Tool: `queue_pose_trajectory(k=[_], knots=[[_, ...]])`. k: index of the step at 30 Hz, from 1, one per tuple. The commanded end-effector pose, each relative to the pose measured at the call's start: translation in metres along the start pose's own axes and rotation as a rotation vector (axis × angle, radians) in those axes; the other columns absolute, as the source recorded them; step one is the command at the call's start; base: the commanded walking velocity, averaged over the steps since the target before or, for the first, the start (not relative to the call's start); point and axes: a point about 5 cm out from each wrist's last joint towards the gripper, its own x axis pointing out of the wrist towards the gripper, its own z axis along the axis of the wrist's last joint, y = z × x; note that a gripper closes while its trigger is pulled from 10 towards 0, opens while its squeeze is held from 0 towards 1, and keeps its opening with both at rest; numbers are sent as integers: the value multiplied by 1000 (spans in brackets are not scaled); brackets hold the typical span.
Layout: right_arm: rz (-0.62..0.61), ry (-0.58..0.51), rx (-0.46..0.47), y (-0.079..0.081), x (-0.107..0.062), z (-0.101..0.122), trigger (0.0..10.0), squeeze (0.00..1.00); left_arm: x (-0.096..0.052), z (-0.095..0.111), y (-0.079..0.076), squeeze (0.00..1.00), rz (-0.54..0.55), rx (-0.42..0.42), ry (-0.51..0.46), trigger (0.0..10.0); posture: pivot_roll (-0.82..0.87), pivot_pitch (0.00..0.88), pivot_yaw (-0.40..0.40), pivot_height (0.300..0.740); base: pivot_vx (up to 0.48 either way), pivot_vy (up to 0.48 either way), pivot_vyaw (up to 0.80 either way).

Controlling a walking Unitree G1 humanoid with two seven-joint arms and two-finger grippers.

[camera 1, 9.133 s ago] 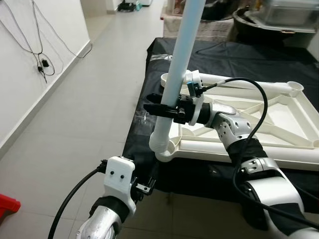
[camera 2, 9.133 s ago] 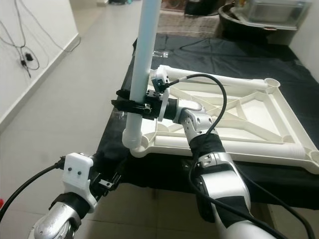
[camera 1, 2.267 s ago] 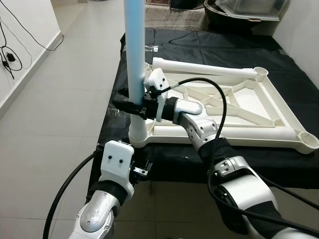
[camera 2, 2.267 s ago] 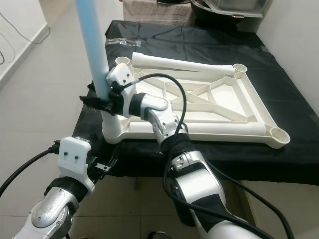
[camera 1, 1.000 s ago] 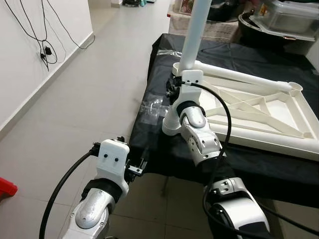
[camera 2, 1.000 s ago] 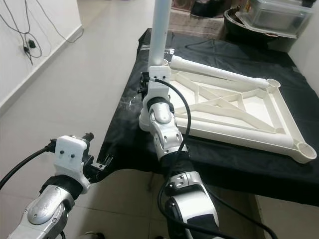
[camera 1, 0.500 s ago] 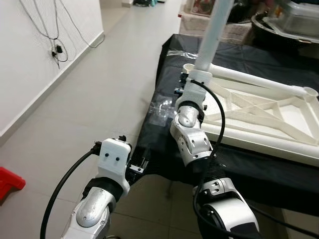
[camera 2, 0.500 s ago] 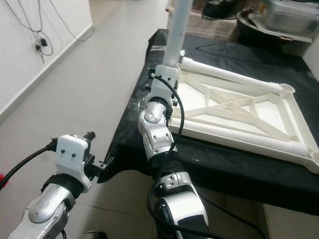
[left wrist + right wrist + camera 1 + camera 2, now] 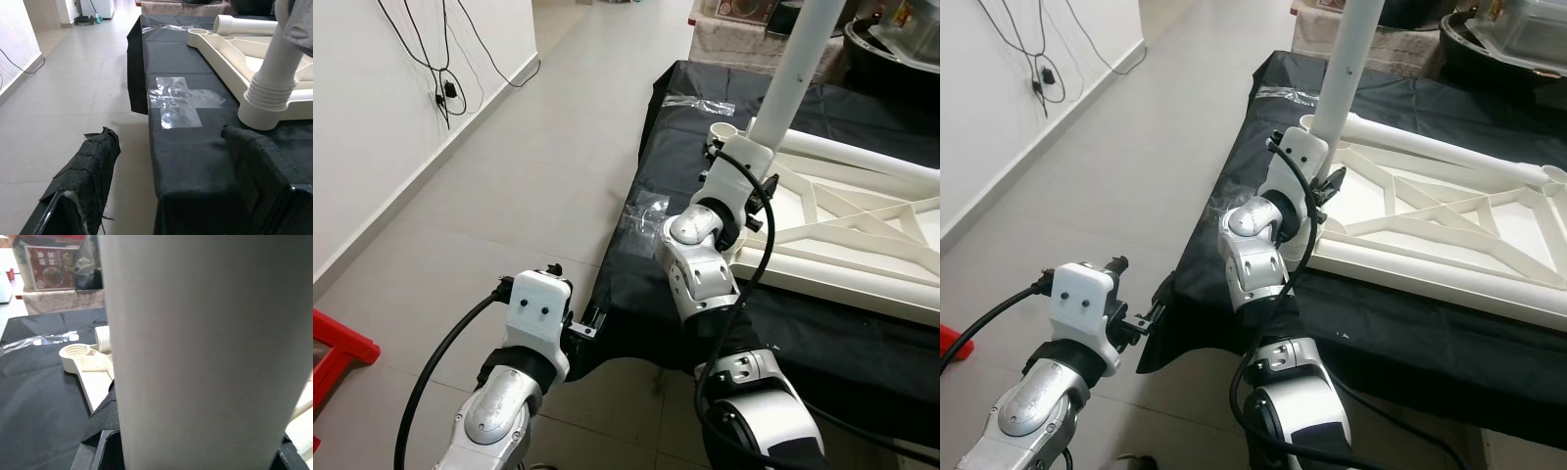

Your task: Building children table

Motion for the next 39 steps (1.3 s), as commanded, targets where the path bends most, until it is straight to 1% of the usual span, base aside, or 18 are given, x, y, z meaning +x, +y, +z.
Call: queue_pose_trajectory(k=[1, 7, 11, 16, 17, 18, 19, 21, 23, 24, 26, 29, 30, 32, 33, 35, 38, 39], knots=[[8, 203, -30, 8, -27, -33, 10000, 0, 0, -5, -1, 0, -13, -2, 19, 10000, 148, 173, -74, 740, 0, 0, 0], [-19, 187, 12, 9, -19, -18, 10000, 0, 0, -6, -1, 0, -15, -1, 20, 10000, 151, 170, -71, 740, 0, 0, 0], [-16, 189, 14, 9, -18, -17, 10000, 0, 0, -6, -1, 0, -15, -1, 20, 10000, 151, 166, -71, 740, 0, 0, 0], [-10, 153, 38, 8, -16, -7, 10000, 0, 0, -6, -1, 0, -15, 0, 18, 10000, 150, 163, -71, 740, 0, 0, 0], [-7, 138, 51, 9, -15, -1, 10000, 0, 0, -6, -1, 0, -15, 0, 18, 10000, 148, 160, -68, 740, 0, 0, 0], [-7, 138, 51, 9, -15, -1, 10000, 0, 0, -6, -1, 0, -15, 0, 18, 10000, 148, 160, -68, 740, 0, 0, 0], [-6, 118, 64, 9, -14, 6, 10000, 0, 0, -6, -2, 0, -17, 0, 18, 10000, 147, 158, -68, 740, 0, 0, 0], [-6, 118, 64, 9, -14, 6, 10000, 0, 0, -6, -2, 0, -17, 0, 18, 10000, 147, 158, -68, 740, 0, 0, 0], [-7, 66, 106, 10, -9, 25, 10000, 0, 0, -6, -2, 0, -19, -3, 18, 10000, 145, 156, -68, 740, 0, 0, 0], [-7, 66, 106, 10, -9, 25, 10000, 0, 0, -6, -2, 0, -19, -3, 18, 10000, 145, 156, -68, 740, 0, 0, 0], [-8, 32, 128, 11, -7, 36, 10000, 0, 1, -7, -3, 0, -21, -5, 17, 10000, 140, 151, -68, 740, 0, 0, 0], [-2, 29, 130, 11, -6, 36, 10000, 0, 1, -7, -3, 0, -22, -5, 17, 10000, 139, 147, -70, 740, 0, 0, 0], [7, 58, 105, 11, -8, 25, 10000, 0, 1, -7, -4, 0, -23, -6, 17, 10000, 142, 148, -69, 740, 0, 0, 0], [10, 90, 75, 9, -9, 12, 10000, 0, 0, -7, -3, 0, -21, -5, 18, 10000, 143, 148, -69, 740, 0, 0, 0], [10, 90, 75, 9, -9, 12, 10000, 0, 0, -7, -3, 0, -21, -5, 18, 10000, 143, 148, -69, 740, 0, 0, 0], [9, 125, 46, 7, -10, 0, 10000, 0, 0, -7, -3, 0, -21, -5, 18, 10000, 144, 149, -68, 740, 0, 0, 0], [9, 134, 34, 6, -11, -5, 10000, 0, 0, -7, -3, 0, -22, -4, 18, 10000, 144, 149, -68, 740, 0, 0, 0], [8, 154, 15, 4, -11, -13, 10000, 0, 0, -7, -3, 0, -22, -5, 19, 10000, 143, 151, -66, 740, 0, 0, 0]])
